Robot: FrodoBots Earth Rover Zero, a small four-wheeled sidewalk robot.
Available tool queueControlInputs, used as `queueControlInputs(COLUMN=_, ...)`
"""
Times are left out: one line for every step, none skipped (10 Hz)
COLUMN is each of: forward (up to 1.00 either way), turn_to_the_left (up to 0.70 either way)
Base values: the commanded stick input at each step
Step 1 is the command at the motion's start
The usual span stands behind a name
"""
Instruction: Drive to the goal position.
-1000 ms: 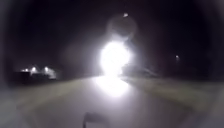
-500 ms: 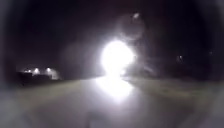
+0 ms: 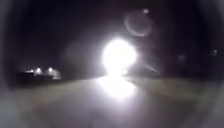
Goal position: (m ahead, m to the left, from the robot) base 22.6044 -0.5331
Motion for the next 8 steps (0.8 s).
queueControlInputs(forward=1.0, turn_to_the_left=0.06)
queueControlInputs(forward=1.0, turn_to_the_left=0.06)
queueControlInputs(forward=1.0, turn_to_the_left=0.05)
queueControlInputs(forward=1.0, turn_to_the_left=0.04)
queueControlInputs(forward=1.0, turn_to_the_left=0.03)
queueControlInputs(forward=1.0, turn_to_the_left=0.0)
queueControlInputs(forward=1.0, turn_to_the_left=-0.01)
queueControlInputs(forward=1.0, turn_to_the_left=-0.03)
